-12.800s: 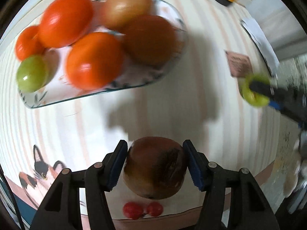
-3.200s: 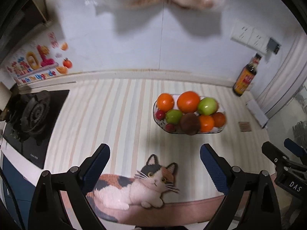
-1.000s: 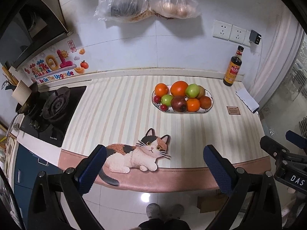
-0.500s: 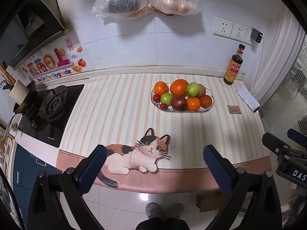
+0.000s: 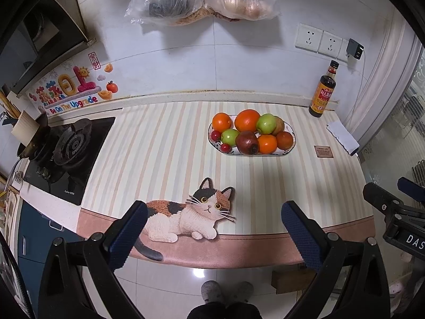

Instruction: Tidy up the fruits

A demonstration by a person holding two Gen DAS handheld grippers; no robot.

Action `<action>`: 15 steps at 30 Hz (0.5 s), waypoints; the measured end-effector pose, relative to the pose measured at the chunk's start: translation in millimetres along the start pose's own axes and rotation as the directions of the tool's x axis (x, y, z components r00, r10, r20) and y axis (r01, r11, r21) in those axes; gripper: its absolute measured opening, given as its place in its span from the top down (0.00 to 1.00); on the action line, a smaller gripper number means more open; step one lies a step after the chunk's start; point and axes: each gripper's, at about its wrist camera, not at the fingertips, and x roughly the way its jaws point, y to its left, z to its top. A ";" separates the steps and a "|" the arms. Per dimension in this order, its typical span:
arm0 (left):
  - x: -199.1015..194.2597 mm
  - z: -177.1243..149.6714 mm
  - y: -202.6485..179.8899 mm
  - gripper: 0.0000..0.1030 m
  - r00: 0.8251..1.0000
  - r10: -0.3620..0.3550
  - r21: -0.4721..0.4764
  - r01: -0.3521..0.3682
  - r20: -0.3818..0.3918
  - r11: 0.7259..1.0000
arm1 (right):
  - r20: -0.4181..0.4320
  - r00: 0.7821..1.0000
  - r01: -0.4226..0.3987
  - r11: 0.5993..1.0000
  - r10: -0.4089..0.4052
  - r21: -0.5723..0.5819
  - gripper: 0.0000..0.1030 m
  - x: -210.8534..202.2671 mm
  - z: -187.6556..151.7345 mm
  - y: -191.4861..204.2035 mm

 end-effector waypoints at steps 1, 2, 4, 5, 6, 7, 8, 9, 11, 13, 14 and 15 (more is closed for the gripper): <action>-0.1 -0.4 -0.1 0.00 1.000 0.000 0.001 0.000 0.000 1.000 | -0.001 1.000 -0.001 1.000 0.001 -0.002 0.03 0.1 0.3 0.2; 0.7 0.7 0.4 0.00 1.000 0.000 0.002 0.000 0.000 1.000 | 0.000 1.000 -0.003 1.000 0.003 -0.002 0.03 0.0 0.2 0.5; 0.8 0.8 0.5 0.00 1.000 -0.001 0.002 0.001 0.000 1.000 | -0.001 1.000 -0.005 1.000 0.005 -0.004 0.03 0.2 0.8 0.3; 0.9 0.8 0.5 0.00 1.000 0.000 0.002 0.000 0.000 1.000 | -0.001 1.000 -0.007 1.000 0.007 -0.003 0.03 -0.3 0.7 0.5; 0.9 0.7 0.6 0.00 1.000 -0.001 0.002 0.001 -0.001 1.000 | 0.000 1.000 -0.008 1.000 0.008 -0.005 0.03 -0.5 0.8 0.9; 1.1 0.7 0.7 0.00 1.000 -0.002 0.002 0.002 -0.002 1.000 | 0.001 1.000 -0.007 1.000 0.007 -0.007 0.03 -0.6 0.7 1.4; 1.3 1.5 1.1 0.00 1.000 -0.004 0.000 0.004 -0.004 1.000 | 0.000 1.000 -0.009 1.000 0.009 -0.006 0.03 -0.9 0.5 2.2; 1.3 2.6 1.6 0.00 1.000 -0.004 -0.002 0.004 -0.004 1.000 | 0.001 1.000 -0.011 1.000 0.011 -0.006 0.03 -1.3 0.5 2.4; 0.7 3.4 2.3 0.00 1.000 -0.004 -0.001 0.004 -0.001 1.000 | 0.001 1.000 -0.012 1.000 0.012 -0.004 0.03 -1.8 0.3 2.6; 0.1 4.9 2.9 0.00 1.000 -0.005 -0.001 0.005 0.003 1.000 | 0.001 1.000 -0.015 1.000 0.015 -0.004 0.03 -2.3 -0.1 2.9; -1.6 3.7 2.6 0.00 1.000 -0.004 -0.002 0.004 0.005 1.000 | 0.002 1.000 -0.013 1.000 0.013 -0.005 0.03 -2.4 -0.1 2.9; -1.9 4.4 2.5 0.00 1.000 -0.004 -0.002 0.004 0.006 1.000 | 0.001 1.000 -0.015 1.000 0.015 -0.005 0.03 -2.2 0.0 2.7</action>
